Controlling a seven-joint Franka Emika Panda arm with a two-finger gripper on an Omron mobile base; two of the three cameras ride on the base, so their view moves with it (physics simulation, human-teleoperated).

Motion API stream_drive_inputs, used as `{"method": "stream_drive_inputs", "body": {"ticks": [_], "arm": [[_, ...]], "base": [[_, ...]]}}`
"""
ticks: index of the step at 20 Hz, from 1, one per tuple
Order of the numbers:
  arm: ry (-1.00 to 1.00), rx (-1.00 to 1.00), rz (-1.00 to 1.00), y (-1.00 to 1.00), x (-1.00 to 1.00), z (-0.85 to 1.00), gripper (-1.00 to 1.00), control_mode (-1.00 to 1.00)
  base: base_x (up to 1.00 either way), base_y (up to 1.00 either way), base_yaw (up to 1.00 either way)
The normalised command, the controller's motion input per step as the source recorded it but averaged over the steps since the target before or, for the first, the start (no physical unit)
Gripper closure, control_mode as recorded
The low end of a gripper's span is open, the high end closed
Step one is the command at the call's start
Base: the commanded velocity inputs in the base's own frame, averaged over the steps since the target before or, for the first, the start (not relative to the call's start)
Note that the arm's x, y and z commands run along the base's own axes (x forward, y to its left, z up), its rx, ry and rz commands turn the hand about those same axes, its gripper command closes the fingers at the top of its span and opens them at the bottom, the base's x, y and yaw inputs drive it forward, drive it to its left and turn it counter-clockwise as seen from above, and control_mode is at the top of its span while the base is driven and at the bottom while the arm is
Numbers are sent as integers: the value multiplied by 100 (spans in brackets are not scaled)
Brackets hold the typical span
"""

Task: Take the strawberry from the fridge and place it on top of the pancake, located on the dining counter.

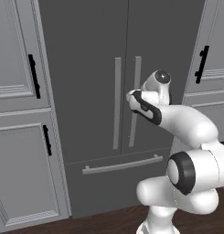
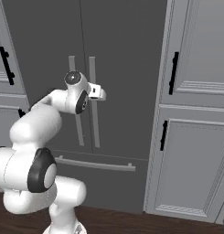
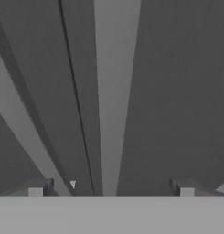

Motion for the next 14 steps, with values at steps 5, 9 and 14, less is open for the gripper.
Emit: {"method": "stream_drive_inputs", "body": {"ticks": [5,9,14], "arm": [[-6,0,-3,0,58,-7,-100,-100],[-12,0,-5,-9,69,-15,-100,-100],[-8,0,-8,-5,69,-20,-100,-100]], "base": [[0,0,0],[0,0,0],[0,0,0]]}}
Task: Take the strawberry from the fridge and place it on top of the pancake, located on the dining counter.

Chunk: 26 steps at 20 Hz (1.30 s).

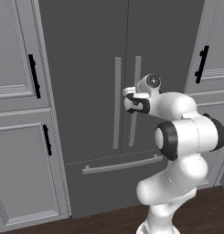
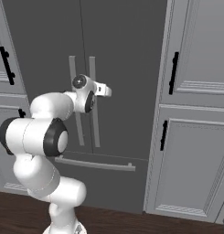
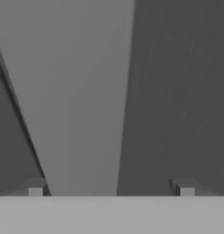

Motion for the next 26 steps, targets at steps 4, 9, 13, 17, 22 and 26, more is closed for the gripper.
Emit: {"method": "stream_drive_inputs", "body": {"ticks": [4,9,13,17,22,26], "arm": [[-5,0,-1,0,42,-8,-100,-100],[0,0,5,0,57,0,100,-100],[1,0,11,-2,40,0,100,-100],[0,0,1,0,1,0,100,-100],[0,0,0,-1,-37,0,100,-100],[0,3,-2,-36,-97,8,100,-100]], "base": [[0,0,0],[0,0,0],[0,0,0],[0,0,0],[0,0,0],[0,0,0]]}}
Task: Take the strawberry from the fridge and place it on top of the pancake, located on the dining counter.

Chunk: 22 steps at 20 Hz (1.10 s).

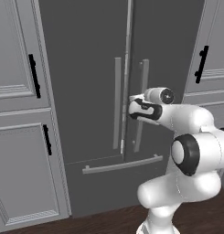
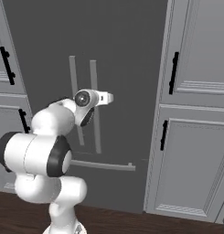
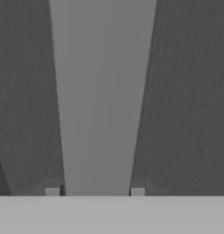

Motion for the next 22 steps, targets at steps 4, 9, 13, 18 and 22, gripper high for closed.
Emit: {"method": "stream_drive_inputs", "body": {"ticks": [4,9,13,18,22], "arm": [[0,8,0,-74,-100,11,100,-100],[13,9,-1,-92,-99,21,100,-100],[15,10,-2,-100,-92,9,100,-100],[18,12,-2,-100,-89,9,-100,-100],[13,13,-7,-100,-100,5,-100,-100]], "base": [[0,0,0],[0,0,0],[0,0,0],[0,0,0],[0,0,0]]}}
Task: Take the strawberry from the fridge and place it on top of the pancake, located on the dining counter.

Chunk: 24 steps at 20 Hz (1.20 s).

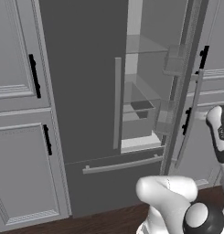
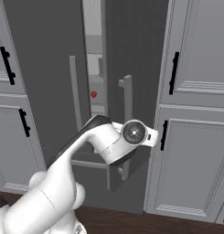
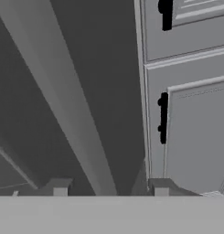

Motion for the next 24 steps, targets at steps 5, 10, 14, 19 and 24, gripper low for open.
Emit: {"method": "stream_drive_inputs", "body": {"ticks": [5,10,14,19,24], "arm": [[5,-6,-2,-6,-83,41,-100,-100],[22,-52,0,100,-25,51,-100,-100],[49,-72,2,100,0,36,-100,-100],[50,-79,9,96,-20,31,-100,-100],[54,-63,12,75,-11,22,-100,-100]], "base": [[0,0,0],[0,0,0],[0,0,0],[0,0,0],[0,0,0]]}}
